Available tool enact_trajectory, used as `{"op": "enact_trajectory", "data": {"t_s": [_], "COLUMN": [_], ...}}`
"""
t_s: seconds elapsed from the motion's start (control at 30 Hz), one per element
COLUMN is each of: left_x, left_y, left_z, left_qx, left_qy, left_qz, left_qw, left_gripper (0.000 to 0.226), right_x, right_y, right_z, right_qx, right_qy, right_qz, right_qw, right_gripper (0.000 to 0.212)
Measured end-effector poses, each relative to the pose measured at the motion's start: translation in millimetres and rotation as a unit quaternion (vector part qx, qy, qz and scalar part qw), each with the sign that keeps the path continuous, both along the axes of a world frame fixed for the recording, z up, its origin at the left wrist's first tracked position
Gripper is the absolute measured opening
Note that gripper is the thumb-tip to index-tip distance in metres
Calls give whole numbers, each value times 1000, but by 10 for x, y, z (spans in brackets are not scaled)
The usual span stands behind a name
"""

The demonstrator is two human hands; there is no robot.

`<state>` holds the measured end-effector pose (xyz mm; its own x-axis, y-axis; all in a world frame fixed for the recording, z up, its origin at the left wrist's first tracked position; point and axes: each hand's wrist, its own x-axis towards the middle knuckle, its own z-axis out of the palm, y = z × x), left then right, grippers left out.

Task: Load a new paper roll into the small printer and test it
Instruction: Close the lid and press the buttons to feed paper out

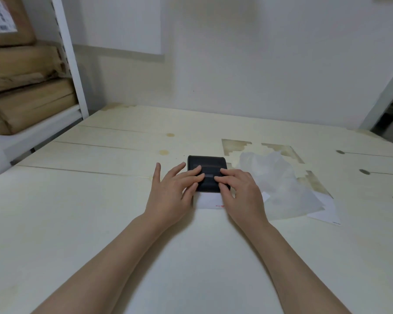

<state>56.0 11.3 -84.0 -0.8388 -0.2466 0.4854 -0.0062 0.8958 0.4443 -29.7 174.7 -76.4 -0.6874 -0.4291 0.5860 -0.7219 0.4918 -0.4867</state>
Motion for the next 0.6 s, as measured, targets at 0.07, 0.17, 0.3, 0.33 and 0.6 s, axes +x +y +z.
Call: {"op": "enact_trajectory", "data": {"t_s": [0.07,0.17,0.3,0.33,0.6], "left_x": [4,-59,-253,-282,-256], "left_y": [38,77,69,49,35], "left_z": [43,127,83,62,129], "left_qx": [113,233,144,151,234], "left_qy": [18,63,-90,-112,-101], "left_qz": [7,73,160,153,38], "left_qw": [993,968,972,970,966], "left_gripper": [30,26,52,52,34], "right_x": [35,70,57,43,-249], "right_y": [9,1,-1,-2,-122], "right_z": [2,7,16,28,200], "right_qx": [-12,-17,-59,-76,27], "right_qy": [-7,-27,-50,-63,-225], "right_qz": [-4,-14,-14,-12,-82], "right_qw": [1000,999,997,995,971], "right_gripper": [21,22,21,22,54]}}
